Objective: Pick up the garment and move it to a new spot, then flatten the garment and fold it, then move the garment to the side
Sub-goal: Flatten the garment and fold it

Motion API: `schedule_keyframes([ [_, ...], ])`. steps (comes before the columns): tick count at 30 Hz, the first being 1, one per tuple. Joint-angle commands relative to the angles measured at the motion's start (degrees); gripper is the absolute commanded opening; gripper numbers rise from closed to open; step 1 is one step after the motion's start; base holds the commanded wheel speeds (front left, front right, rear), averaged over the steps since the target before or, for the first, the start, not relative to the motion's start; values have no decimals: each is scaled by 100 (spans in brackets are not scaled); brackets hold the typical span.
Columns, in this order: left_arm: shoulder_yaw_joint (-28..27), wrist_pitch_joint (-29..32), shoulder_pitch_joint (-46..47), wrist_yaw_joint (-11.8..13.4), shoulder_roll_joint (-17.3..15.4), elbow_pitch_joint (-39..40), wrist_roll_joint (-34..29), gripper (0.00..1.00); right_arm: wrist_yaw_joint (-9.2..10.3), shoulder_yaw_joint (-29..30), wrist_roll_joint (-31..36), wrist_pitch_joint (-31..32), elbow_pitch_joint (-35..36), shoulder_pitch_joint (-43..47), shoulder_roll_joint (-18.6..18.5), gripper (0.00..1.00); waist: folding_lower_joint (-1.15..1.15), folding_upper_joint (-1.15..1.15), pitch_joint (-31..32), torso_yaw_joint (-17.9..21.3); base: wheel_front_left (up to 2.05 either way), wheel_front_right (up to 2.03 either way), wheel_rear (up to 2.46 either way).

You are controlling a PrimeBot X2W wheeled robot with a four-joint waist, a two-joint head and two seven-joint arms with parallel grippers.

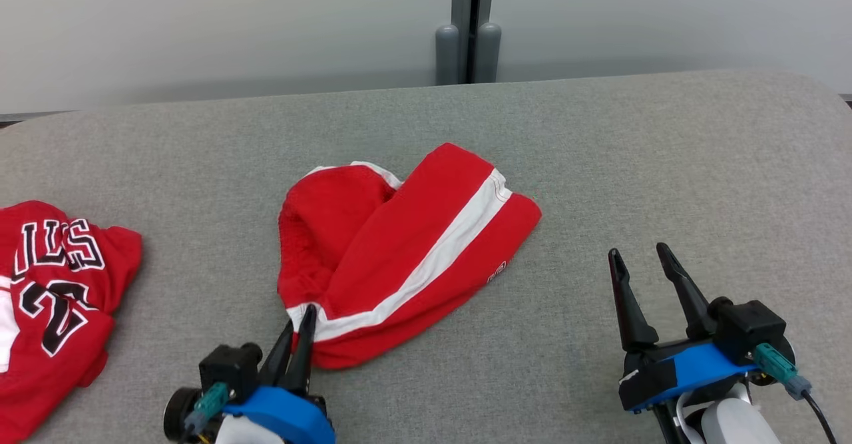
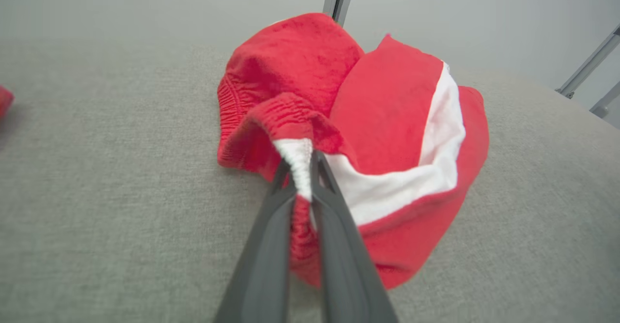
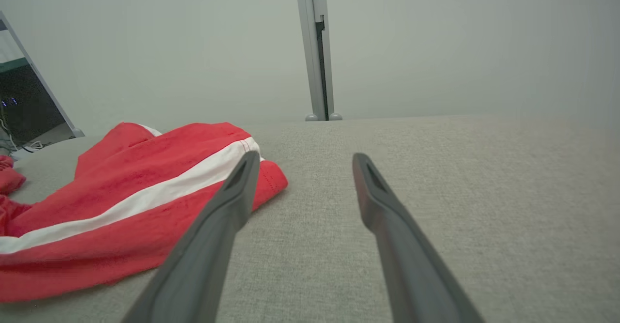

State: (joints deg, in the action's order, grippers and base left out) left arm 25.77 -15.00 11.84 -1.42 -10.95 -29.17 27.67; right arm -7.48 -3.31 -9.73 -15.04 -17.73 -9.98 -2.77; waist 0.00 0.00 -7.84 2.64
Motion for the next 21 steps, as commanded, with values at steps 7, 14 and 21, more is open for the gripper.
schedule_keyframes([
  [7, -242, -27, -718, 174, 19, 611, -152, 100, -3, -10, -1, -21, -63, 79, -20, 100, 0, 0, 16, -148, 0, 0, 0],
  [14, -837, -26, -796, 383, 74, 1482, -599, 100, -3, -28, -34, -21, -68, 71, -20, 100, 0, 0, 49, -130, 0, 0, 0],
  [21, -1521, -22, -692, 449, 123, 1922, -941, 100, -3, 49, -21, -21, -91, 60, -21, 100, 0, 0, 84, -28, 0, 0, 0],
])
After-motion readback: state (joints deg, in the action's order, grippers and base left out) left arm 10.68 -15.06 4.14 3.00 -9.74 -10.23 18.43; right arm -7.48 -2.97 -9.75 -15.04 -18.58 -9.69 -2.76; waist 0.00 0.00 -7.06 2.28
